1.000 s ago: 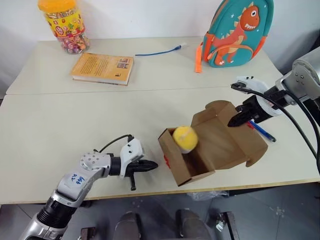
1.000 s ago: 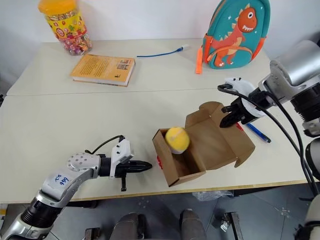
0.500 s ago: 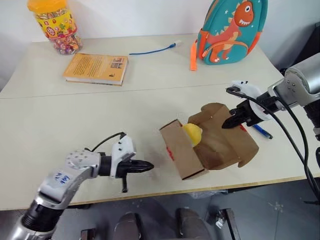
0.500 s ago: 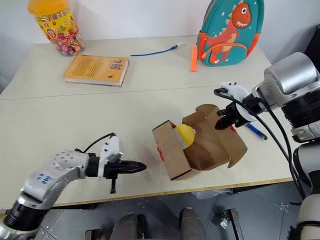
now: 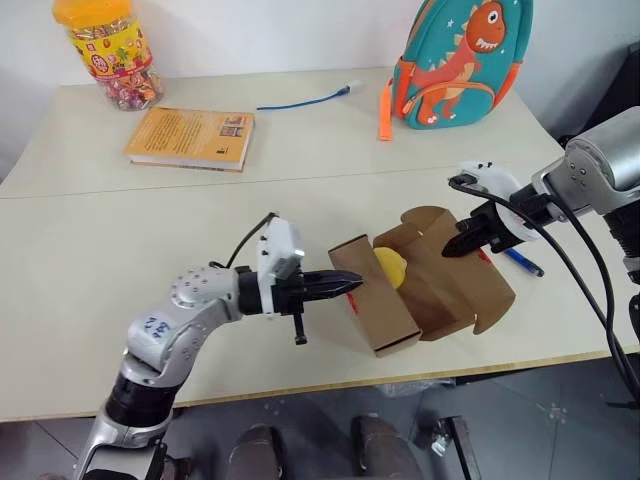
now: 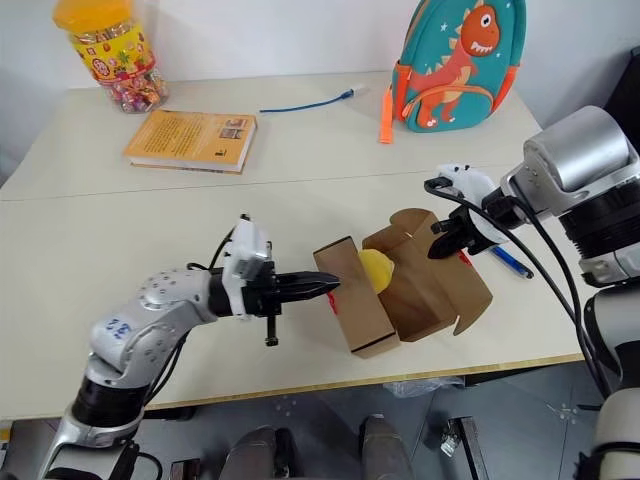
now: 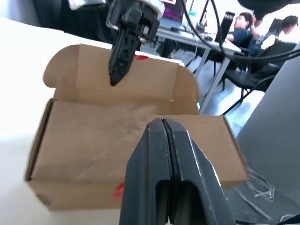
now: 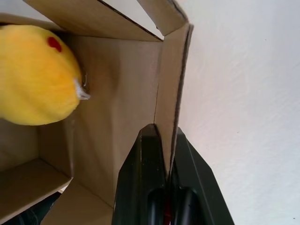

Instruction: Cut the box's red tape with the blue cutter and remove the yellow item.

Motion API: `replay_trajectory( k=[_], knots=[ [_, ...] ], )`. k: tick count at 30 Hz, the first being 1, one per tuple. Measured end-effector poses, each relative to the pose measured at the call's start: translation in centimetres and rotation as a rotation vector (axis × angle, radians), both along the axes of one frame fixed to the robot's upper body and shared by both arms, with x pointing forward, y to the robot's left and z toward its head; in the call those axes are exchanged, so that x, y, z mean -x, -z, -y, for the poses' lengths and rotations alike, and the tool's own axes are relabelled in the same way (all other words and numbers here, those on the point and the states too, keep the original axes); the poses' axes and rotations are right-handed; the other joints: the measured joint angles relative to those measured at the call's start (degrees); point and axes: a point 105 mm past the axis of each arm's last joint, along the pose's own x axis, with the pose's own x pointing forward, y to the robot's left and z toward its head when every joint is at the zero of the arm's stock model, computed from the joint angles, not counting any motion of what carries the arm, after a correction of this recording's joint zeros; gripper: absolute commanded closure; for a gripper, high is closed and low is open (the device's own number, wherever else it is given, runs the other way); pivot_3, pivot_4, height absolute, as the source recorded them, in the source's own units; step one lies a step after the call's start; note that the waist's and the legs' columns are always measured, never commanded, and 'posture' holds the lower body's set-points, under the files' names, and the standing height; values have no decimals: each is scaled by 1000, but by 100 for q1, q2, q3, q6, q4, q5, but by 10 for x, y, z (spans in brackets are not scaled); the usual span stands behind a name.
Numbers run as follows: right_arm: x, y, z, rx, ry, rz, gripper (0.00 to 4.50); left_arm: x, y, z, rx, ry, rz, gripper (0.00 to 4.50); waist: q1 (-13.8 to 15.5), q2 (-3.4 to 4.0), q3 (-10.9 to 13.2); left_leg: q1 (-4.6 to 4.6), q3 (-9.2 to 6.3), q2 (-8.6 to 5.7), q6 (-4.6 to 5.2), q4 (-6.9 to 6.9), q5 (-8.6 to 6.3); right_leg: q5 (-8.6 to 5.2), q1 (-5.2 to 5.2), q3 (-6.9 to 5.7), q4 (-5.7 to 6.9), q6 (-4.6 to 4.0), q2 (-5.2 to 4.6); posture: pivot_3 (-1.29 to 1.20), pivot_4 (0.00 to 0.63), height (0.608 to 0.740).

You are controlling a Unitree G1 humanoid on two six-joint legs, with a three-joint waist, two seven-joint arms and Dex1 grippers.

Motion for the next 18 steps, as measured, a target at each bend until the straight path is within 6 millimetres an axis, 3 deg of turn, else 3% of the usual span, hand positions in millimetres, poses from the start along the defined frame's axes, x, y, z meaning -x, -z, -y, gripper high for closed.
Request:
replay_trajectory(
  k=[2,6,12,18],
  knots=[
    [0,0,0,1,-1,0,4466,-4,11,3,-62,-9,33,4500,2,0,0,0,0,0,0,2,0,0,-1,0,0,0,0,0,150,740],
    [-1,0,1,9,4,5,4466,-10,12,8,-155,-5,210,4500,25,2,-1,4,1,1,1,23,-1,1,11,0,4,2,0,0,150,740],
    [2,-2,-4,1,-25,15,4466,-17,13,11,-139,-41,232,4500,20,3,-2,9,-5,4,11,43,-5,20,29,3,11,15,0,0,150,740],
    [9,-9,-6,-26,-57,15,4466,-10,35,-35,-315,-59,187,4500,6,18,-12,41,-5,9,16,32,-8,22,59,2,-5,12,4,0,150,740]
  ],
)
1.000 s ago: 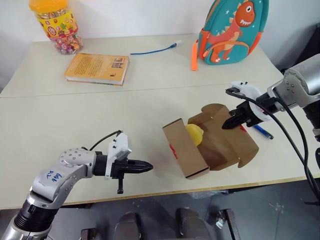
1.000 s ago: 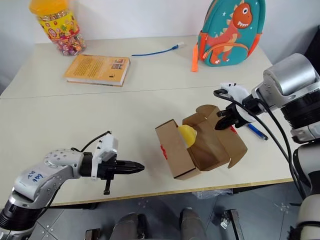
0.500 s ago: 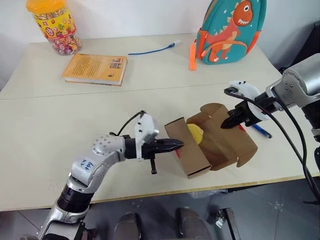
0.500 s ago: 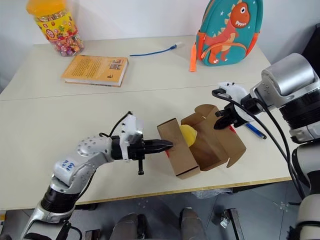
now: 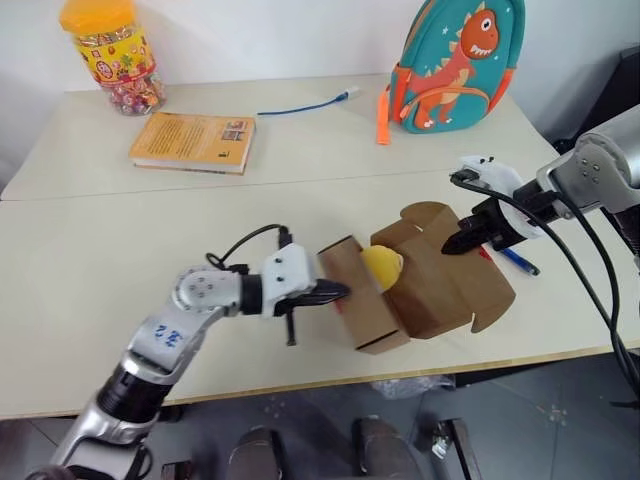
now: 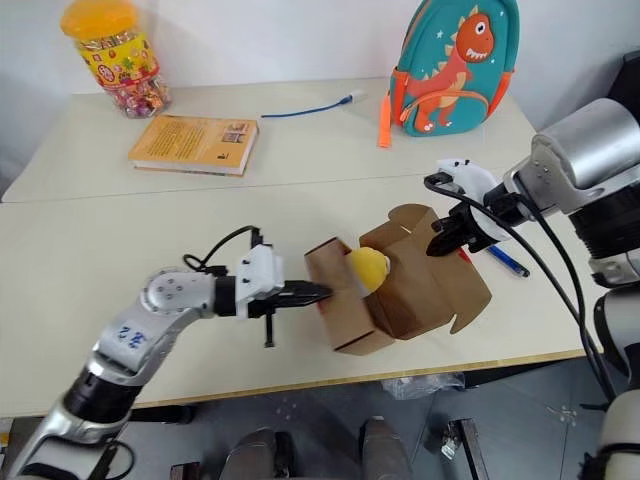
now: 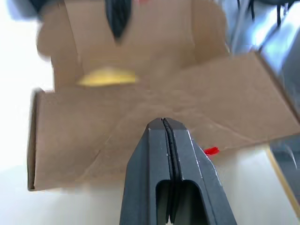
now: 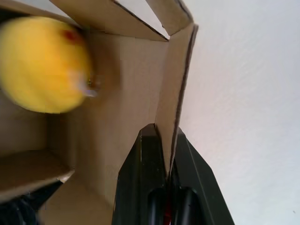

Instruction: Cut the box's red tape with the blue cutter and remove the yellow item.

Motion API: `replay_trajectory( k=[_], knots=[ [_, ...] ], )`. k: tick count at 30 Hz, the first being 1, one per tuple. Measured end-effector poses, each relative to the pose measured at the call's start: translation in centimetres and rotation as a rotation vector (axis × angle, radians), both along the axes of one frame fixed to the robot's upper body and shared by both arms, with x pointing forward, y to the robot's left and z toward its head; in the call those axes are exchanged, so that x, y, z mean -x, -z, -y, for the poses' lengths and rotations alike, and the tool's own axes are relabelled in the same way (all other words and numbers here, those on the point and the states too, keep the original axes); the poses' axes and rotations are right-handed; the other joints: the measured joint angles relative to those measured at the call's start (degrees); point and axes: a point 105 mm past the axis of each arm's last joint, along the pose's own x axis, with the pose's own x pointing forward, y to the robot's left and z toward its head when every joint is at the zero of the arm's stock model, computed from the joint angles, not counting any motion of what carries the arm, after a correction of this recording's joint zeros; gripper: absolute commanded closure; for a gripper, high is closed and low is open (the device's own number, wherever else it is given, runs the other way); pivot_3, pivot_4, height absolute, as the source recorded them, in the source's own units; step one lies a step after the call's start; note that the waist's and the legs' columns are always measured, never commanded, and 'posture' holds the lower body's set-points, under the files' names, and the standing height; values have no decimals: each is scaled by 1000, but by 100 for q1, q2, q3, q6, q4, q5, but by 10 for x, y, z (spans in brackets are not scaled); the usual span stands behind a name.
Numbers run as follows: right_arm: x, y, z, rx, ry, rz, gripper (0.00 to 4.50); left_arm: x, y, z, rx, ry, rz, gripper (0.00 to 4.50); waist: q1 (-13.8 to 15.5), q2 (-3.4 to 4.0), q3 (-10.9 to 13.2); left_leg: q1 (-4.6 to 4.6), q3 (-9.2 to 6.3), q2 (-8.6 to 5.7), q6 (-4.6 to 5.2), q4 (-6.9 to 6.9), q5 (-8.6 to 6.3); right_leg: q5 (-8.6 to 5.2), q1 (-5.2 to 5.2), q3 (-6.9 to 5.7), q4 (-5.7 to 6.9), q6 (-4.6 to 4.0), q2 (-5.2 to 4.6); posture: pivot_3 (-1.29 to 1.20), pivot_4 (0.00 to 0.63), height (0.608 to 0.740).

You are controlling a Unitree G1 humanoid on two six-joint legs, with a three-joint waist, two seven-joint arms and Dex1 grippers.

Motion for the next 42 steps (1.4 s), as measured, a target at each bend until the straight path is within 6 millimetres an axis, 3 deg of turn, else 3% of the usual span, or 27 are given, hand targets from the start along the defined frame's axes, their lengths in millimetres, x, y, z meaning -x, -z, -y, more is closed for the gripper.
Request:
replay_trajectory(
  k=[4,11,17,20,23,26,28,30,33,34,37,40,42],
  knots=[
    [4,2,-10,-26,-48,-26,4466,1,38,-18,-74,-82,-152,4500,51,-8,12,-29,-5,-2,11,16,-6,2,-10,-3,-6,-2,-1,0,150,740],
    [1,6,-15,-16,-52,-29,4466,-5,30,-5,4,-115,-131,4500,55,-10,13,-40,5,-1,14,21,-20,3,-25,-4,-10,-1,-4,0,150,740],
    [-2,10,-14,-34,-32,-15,4466,-4,34,-13,-26,-143,-144,4500,16,-9,13,-39,17,2,11,13,-19,3,-40,-3,-3,-1,-4,0,150,740],
    [-3,16,-16,-68,-25,0,4500,-7,35,-23,-37,-190,-172,3932,21,-9,14,-43,21,3,9,15,-18,3,-49,-1,4,-1,-4,0,150,740],
    [-4,19,-12,-119,-17,39,3825,-12,31,-34,-34,-242,-190,3050,32,-9,14,-47,22,2,8,16,-17,3,-51,-1,4,0,-4,0,150,740],
    [-5,15,-10,-181,-24,94,2854,-14,29,-41,-33,-266,-186,2137,38,-9,14,-47,23,2,8,18,-17,3,-51,-1,3,0,-4,0,150,740],
    [-11,4,-3,-261,-97,293,2172,-12,25,-49,3,-285,-194,1535,49,-12,13,-48,20,2,8,15,-18,4,-48,-6,-2,1,-4,0,150,740],
    [-12,-4,16,-297,-151,465,1462,-10,20,-68,29,-331,-207,932,48,-12,16,-49,22,0,7,9,-19,5,-48,-5,-8,4,-4,0,150,740],
    [10,-24,38,-378,-358,690,446,0,8,-106,77,-384,-167,35,36,-10,17,-37,29,2,3,-6,-19,5,-47,-14,-14,5,-4,0,150,740],
    [17,-27,43,-378,-415,736,121,1,4,-116,92,-401,-147,0,23,-10,18,-30,30,3,3,-6,-19,4,-44,-17,-11,5,-4,0,150,740],
    [34,-25,47,-357,-601,816,52,12,-4,-143,137,-436,-150,0,-47,-7,20,3,30,5,0,-2,-17,5,-18,-17,-5,4,-3,0,150,740],
    [51,-7,46,-355,-746,787,52,34,12,-180,113,-508,-295,0,-122,-13,30,68,30,4,-3,-22,-20,3,43,-16,-18,2,-4,0,150,740],
    [59,-1,38,-371,-802,810,52,50,20,-193,92,-531,-377,0,-151,-23,34,72,31,6,-5,-29,-19,3,44,-13,-18,2,-3,0,150,740]
  ],
)
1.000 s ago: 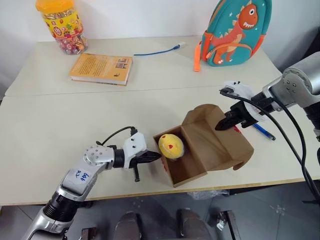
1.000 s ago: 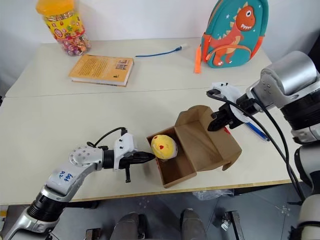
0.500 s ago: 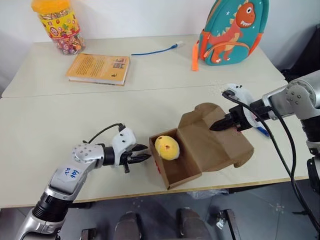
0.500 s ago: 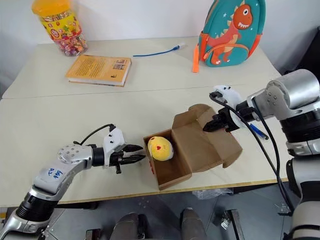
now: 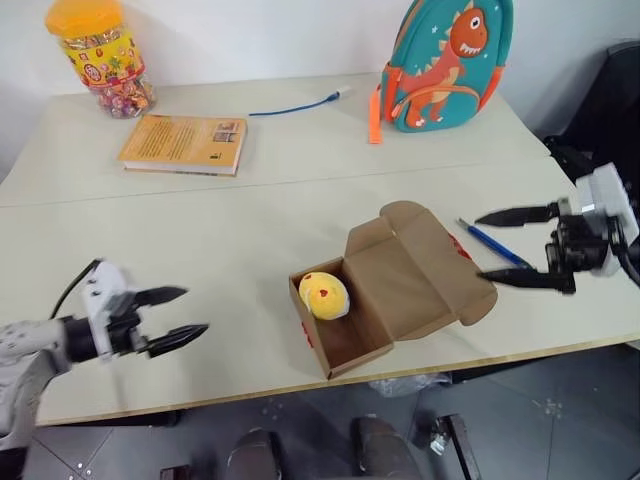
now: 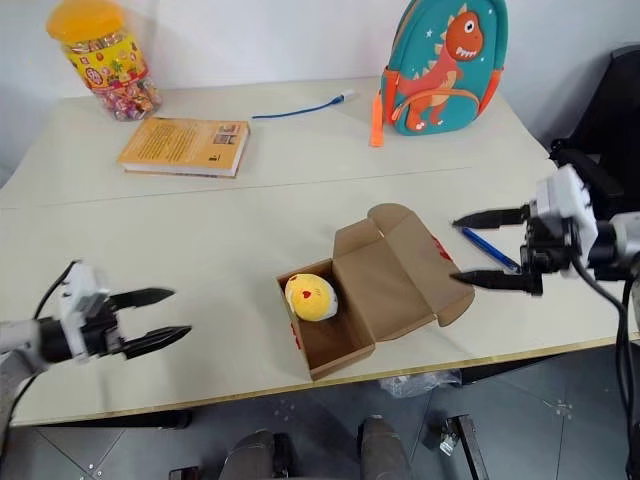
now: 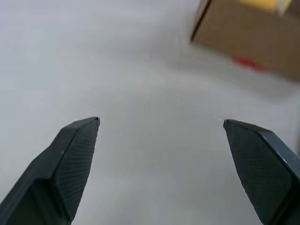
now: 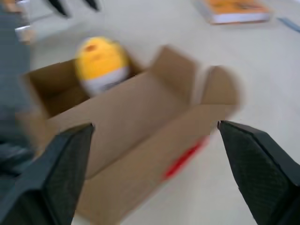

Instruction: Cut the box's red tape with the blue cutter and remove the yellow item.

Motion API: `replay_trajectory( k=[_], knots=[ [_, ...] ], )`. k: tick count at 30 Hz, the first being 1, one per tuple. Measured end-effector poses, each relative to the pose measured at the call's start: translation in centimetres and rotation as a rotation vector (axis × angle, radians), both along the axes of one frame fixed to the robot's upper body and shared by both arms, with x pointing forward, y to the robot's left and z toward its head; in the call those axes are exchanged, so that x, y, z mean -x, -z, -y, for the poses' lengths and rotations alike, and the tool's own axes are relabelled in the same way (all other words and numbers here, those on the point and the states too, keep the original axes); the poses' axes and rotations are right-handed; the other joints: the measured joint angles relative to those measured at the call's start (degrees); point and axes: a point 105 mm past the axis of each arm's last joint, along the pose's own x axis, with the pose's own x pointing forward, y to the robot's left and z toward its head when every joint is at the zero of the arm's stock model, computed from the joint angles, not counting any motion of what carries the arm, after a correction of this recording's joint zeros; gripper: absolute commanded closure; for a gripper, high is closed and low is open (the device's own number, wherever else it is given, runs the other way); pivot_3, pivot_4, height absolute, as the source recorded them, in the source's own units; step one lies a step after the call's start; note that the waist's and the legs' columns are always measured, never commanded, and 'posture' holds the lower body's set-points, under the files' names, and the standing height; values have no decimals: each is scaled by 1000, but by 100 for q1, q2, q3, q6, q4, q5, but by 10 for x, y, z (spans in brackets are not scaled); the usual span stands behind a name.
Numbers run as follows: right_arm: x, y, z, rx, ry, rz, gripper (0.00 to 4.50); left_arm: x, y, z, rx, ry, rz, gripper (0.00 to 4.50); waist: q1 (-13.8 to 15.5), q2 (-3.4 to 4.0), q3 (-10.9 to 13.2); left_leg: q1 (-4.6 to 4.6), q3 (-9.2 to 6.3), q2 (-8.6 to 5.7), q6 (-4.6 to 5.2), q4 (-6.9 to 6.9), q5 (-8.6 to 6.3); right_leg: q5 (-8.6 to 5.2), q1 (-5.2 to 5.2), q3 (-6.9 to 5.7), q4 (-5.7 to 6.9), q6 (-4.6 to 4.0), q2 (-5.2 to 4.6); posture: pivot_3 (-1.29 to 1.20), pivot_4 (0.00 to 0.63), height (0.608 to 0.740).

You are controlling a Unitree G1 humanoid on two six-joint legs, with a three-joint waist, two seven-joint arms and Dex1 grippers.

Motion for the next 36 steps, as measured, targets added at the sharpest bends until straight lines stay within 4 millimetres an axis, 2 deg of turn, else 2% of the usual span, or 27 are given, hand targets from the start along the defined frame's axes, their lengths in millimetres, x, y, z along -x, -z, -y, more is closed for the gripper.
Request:
replay_trajectory(
  k=[2,3,5,9,12,15,18,21,23,26,29,32,36],
  knots=[
    [11,8,-11,-15,-58,12,52,17,5,-7,12,-2,-92,0,0,-6,4,0,-2,0,-4,-6,0,-1,-1,0,0,-2,0,0,150,740],
    [15,11,-14,-25,-74,17,52,18,2,-7,23,4,-102,0,11,-8,5,1,-2,0,-4,-6,0,-1,0,0,0,-3,0,0,150,740],
    [20,11,-20,-35,-89,34,52,8,-16,7,56,51,-54,0,124,-8,11,0,-10,-8,-1,-3,5,0,5,-3,0,-3,-3,0,150,740],
    [30,5,-28,-54,-85,63,52,-29,-92,64,120,241,161,0,303,-23,12,7,-31,-8,-2,5,7,12,37,-19,-7,-15,-2,0,150,740],
    [35,7,-22,-65,-37,30,52,-44,-114,96,116,358,155,0,312,-21,13,13,-26,-9,-3,6,6,13,41,-20,-18,-13,3,0,150,740],
    [42,5,-18,-49,-15,10,52,-54,-126,149,-3,603,120,0,376,-25,18,3,-29,-8,-6,19,6,14,43,-26,-23,-10,9,0,150,740],
    [49,-4,-16,-50,9,33,52,-59,-113,186,-111,750,75,0,323,-23,18,7,-28,-8,-7,14,2,15,44,-23,-32,-8,13,0,150,740],
    [56,-5,-18,-53,31,26,52,-67,-89,206,-211,800,35,0,311,-26,21,10,-57,-7,-11,7,3,14,39,-14,-29,-8,31,0,150,740],
    [61,-4,-20,-50,55,25,52,-76,-74,214,-312,817,60,0,329,-28,23,9,-66,-8,-13,8,3,15,34,-5,-26,-8,37,0,150,740],
    [67,-5,-22,-57,85,29,52,-85,-60,215,-409,816,82,0,335,-34,26,8,-67,-9,-12,15,2,16,34,2,-25,-7,36,0,150,740],
    [70,-4,-22,-66,116,29,52,-87,-59,219,-449,844,118,0,345,-37,28,7,-67,-10,-9,25,0,17,37,4,-23,-4,35,0,150,740],
    [71,-3,-22,-69,134,27,0,-87,-56,220,-494,876,136,577,352,-37,28,8,-70,-10,-8,32,0,19,43,4,-21,-2,35,0,150,740],
    [71,-1,-23,-78,148,22,0,-88,-49,234,-498,910,160,1781,356,-38,29,7,-75,-10,-4,48,-3,22,50,4,-19,2,35,0,150,740]
  ],
)
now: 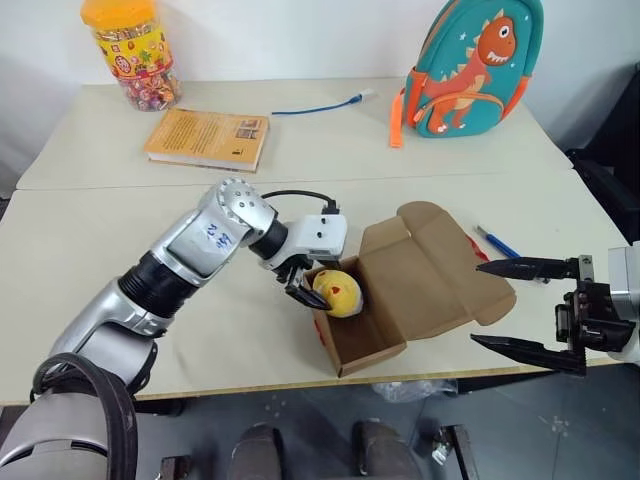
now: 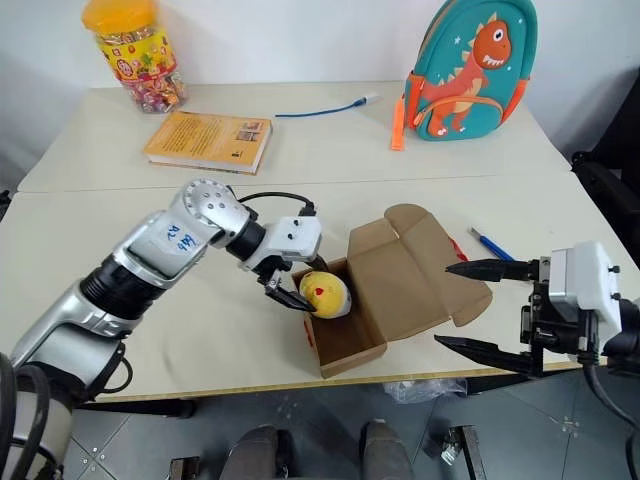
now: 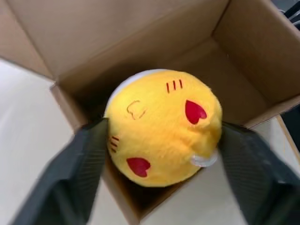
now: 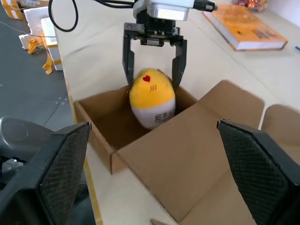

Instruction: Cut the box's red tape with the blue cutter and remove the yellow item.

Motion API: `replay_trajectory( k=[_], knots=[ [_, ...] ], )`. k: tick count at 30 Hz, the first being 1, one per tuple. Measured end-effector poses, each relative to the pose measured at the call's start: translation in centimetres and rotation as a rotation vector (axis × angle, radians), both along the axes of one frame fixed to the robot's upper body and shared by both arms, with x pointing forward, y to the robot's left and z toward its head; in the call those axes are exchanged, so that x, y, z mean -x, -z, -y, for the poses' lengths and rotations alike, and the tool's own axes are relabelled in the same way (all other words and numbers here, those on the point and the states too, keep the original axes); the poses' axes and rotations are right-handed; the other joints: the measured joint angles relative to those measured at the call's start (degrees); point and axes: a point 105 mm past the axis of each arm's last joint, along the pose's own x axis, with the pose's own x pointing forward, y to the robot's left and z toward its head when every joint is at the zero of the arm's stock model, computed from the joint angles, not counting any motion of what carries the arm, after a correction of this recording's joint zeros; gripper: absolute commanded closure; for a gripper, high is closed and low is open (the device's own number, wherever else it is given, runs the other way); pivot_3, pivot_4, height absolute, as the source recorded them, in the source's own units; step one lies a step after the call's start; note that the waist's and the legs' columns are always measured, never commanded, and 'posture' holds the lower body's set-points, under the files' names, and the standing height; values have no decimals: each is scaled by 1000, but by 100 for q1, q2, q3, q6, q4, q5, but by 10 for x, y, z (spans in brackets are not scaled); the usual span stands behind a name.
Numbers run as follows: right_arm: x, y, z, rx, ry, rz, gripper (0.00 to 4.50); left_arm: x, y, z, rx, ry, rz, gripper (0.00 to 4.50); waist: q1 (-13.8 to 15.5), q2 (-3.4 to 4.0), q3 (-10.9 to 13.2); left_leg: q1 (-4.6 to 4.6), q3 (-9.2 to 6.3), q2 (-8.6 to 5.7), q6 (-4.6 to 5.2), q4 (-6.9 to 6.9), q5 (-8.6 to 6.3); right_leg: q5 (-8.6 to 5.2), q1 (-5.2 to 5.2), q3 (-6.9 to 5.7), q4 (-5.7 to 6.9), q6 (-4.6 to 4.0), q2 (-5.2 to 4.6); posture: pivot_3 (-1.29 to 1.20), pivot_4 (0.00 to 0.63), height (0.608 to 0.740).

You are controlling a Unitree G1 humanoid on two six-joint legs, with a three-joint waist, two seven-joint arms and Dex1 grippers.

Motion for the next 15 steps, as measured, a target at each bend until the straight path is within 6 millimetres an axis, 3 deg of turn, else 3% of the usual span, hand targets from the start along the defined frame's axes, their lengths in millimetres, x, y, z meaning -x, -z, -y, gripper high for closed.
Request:
replay_trajectory(
  k=[4,8,12,15],
  knots=[
    [-1,-1,0,1,4,18,0,-3,0,6,29,0,1,3017,-6,0,0,0,-4,0,1,0,-1,1,0,-1,1,1,0,0,150,740],
    [-5,0,1,-10,14,22,0,-6,-16,7,124,-16,13,4211,-14,0,0,0,-4,0,1,-1,-1,1,1,-1,0,1,0,0,150,740],
    [-14,-2,-5,-63,-3,49,0,-27,-49,8,445,-124,42,4455,-18,-2,1,-1,-7,1,2,12,-1,1,1,-2,12,1,-1,0,150,740],
    [-22,-6,-15,-122,-27,80,0,-52,-84,-31,701,-303,130,4455,-107,-1,1,4,-14,2,1,8,0,1,-3,2,23,2,2,0,150,740]
  ],
)
